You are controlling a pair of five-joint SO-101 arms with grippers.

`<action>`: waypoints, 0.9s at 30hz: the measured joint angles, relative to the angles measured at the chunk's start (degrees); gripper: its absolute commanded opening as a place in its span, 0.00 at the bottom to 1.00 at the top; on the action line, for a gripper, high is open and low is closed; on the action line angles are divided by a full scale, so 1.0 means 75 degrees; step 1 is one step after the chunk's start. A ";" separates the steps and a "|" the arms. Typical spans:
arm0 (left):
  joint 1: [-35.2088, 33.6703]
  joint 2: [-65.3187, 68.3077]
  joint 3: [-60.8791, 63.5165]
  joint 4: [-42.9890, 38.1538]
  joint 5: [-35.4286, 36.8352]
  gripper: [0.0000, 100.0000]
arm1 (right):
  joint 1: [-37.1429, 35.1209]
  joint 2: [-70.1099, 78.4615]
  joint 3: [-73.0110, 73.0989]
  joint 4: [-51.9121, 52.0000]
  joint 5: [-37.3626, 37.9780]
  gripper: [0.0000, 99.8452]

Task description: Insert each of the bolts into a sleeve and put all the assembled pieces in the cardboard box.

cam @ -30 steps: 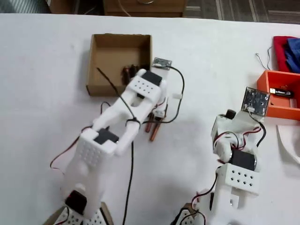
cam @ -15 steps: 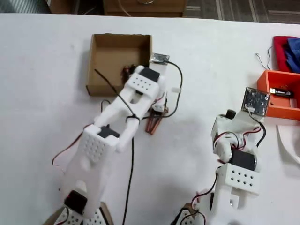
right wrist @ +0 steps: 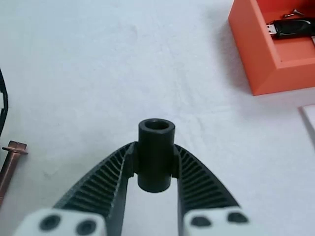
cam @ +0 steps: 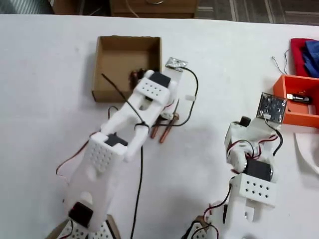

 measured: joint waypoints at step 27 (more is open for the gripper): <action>0.0598 -0.6494 0.0539 0.3001 0.1266 0.02 | -0.0152 0.0000 0.0000 0.0000 -0.0023 0.02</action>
